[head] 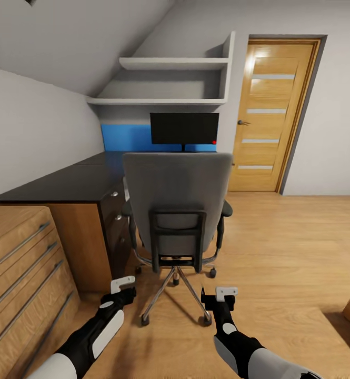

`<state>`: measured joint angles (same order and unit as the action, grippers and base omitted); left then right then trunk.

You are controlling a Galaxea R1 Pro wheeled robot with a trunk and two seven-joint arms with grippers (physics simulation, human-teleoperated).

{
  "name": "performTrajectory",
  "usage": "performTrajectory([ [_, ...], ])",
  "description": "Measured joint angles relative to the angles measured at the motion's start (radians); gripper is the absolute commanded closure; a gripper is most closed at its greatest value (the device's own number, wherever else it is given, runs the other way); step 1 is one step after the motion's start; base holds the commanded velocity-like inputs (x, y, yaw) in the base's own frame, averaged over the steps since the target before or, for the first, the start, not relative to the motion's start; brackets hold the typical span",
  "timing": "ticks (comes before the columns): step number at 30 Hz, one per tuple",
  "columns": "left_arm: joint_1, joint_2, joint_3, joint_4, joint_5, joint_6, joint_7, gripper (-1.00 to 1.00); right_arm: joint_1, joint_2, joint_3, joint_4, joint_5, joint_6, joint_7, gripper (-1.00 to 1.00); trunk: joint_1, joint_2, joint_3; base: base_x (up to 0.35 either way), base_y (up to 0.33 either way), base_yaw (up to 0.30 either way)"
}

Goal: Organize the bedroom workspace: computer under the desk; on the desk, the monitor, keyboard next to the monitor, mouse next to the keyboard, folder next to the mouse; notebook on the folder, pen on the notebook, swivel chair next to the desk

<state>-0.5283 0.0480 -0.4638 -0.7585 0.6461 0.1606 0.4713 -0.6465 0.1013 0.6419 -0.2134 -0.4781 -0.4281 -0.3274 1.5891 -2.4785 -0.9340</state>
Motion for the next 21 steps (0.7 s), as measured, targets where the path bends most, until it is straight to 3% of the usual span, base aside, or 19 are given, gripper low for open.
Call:
performTrajectory([
  [2,0.000,-0.005,-0.001,0.005,0.000,0.000,0.000,-1.00,0.000,0.000,0.000,0.000,0.000,0.000,0.000,-1.00,0.000,0.000,0.000,-0.052,-0.019,0.000],
  [3,0.000,-0.061,-0.067,0.059,-0.003,-0.001,0.001,-1.00,0.000,0.000,0.001,0.001,0.002,0.000,0.001,-1.00,0.000,0.000,0.000,-0.008,-0.003,0.000],
  [4,0.000,-0.089,-0.082,0.063,-0.003,-0.001,0.001,-1.00,0.000,0.000,0.001,0.001,0.003,0.000,0.001,-1.00,0.000,0.000,0.000,0.001,-0.002,0.000],
  [11,0.000,-0.108,-0.150,0.077,-0.005,-0.003,0.002,-1.00,0.000,0.001,0.002,0.000,0.005,0.000,0.002,-1.00,-0.001,0.000,0.000,0.136,-0.001,0.000],
  [21,0.000,-0.109,-0.155,0.081,-0.002,-0.039,0.004,-1.00,0.001,0.011,0.008,0.001,0.008,0.000,0.003,-1.00,-0.001,0.000,0.000,0.225,0.033,0.000],
])
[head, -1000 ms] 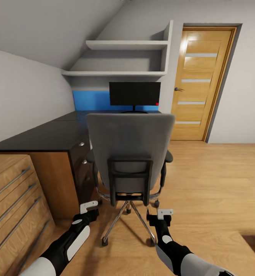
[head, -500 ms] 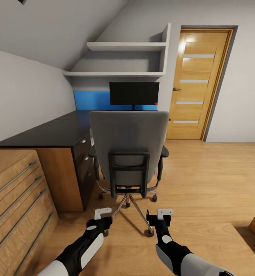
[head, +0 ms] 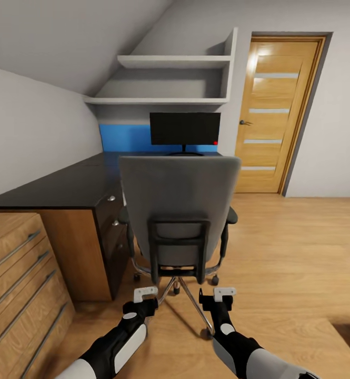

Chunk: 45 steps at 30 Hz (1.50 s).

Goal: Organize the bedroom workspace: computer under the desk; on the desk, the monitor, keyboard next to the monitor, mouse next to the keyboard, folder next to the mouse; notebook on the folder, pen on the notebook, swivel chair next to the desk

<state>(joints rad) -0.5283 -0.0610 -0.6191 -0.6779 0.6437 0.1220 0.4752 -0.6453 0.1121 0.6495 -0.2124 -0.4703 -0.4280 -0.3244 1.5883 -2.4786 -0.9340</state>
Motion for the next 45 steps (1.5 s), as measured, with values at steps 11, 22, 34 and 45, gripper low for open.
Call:
performTrajectory([
  [11,0.000,0.001,-0.001,0.000,-0.001,-0.002,0.004,-1.00,0.012,0.015,0.001,0.000,0.062,0.001,-0.001,-1.00,0.000,0.000,0.000,0.308,0.042,0.000],
  [22,0.000,-0.001,-0.005,0.001,0.005,-0.001,0.008,-1.00,0.013,0.014,-0.001,-0.001,0.066,0.001,-0.002,-1.00,0.000,0.000,0.000,0.299,-0.149,0.000],
  [34,0.001,-0.001,-0.005,0.003,0.008,0.000,0.009,-1.00,0.013,0.015,0.001,-0.001,0.066,0.000,-0.004,-1.00,0.000,0.000,0.000,0.272,-0.223,0.003],
  [45,0.001,0.000,-0.005,0.010,0.010,-0.001,0.006,-1.00,0.013,0.016,0.007,-0.003,0.069,0.002,-0.006,-1.00,0.000,0.000,0.000,0.267,-0.223,0.172],
])
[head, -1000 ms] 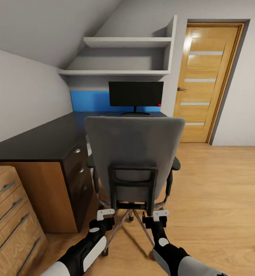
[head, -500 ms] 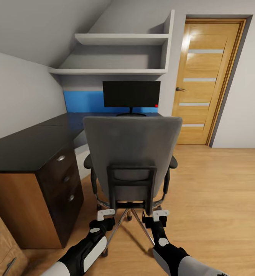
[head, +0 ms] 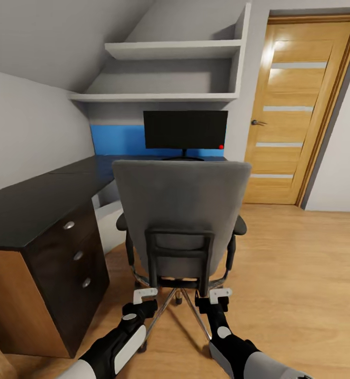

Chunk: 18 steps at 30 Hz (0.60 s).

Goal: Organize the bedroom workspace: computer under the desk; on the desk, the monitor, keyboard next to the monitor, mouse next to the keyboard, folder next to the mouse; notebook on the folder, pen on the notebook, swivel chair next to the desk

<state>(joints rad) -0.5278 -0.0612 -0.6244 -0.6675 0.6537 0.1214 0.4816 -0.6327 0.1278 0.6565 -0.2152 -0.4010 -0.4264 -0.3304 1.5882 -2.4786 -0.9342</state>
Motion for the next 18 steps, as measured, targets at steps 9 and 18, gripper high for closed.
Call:
performTrajectory([
  [9,0.000,-0.001,-0.001,0.038,-0.004,-0.001,-0.003,-1.00,0.000,0.000,-0.002,0.000,-0.001,-0.001,0.000,-1.00,0.000,0.000,0.000,0.264,-0.210,0.019],
  [18,0.000,-0.001,-0.001,0.041,-0.001,-0.002,-0.003,-1.00,0.000,0.000,0.001,0.000,0.002,0.000,0.000,-1.00,0.000,0.000,0.000,0.264,-0.197,0.003],
])
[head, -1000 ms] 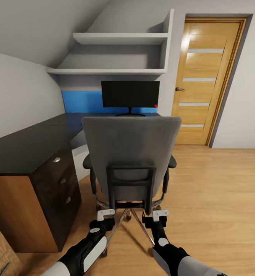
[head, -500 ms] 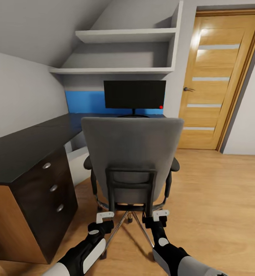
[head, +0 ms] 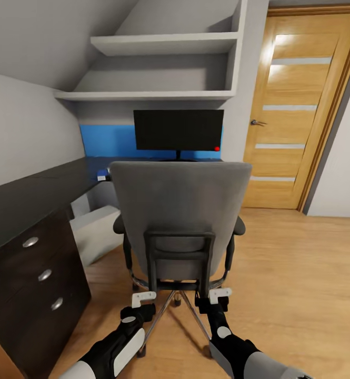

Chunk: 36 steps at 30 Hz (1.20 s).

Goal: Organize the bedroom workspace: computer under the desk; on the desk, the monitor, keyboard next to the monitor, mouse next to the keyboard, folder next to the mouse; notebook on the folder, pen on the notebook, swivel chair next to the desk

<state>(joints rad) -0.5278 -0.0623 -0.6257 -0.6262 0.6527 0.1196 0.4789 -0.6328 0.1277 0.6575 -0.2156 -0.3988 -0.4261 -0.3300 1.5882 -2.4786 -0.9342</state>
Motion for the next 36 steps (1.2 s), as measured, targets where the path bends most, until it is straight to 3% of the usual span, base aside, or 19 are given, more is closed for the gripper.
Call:
performTrajectory([
  [6,0.000,0.000,0.002,-0.002,-0.010,0.000,0.000,-1.00,0.000,-0.001,-0.023,0.001,-0.012,-0.006,-0.002,-1.00,0.000,0.000,0.000,0.314,-0.032,0.168],
  [21,0.000,0.000,0.002,-0.001,-0.010,0.000,-0.001,-1.00,0.001,0.000,-0.013,0.001,-0.006,-0.004,-0.001,-1.00,0.000,0.000,0.000,0.329,0.023,0.159],
  [36,0.000,0.000,0.002,0.000,-0.009,0.000,-0.001,-1.00,0.000,-0.002,-0.011,0.001,-0.005,-0.003,-0.002,-1.00,0.000,0.000,0.000,0.320,-0.045,0.007],
])
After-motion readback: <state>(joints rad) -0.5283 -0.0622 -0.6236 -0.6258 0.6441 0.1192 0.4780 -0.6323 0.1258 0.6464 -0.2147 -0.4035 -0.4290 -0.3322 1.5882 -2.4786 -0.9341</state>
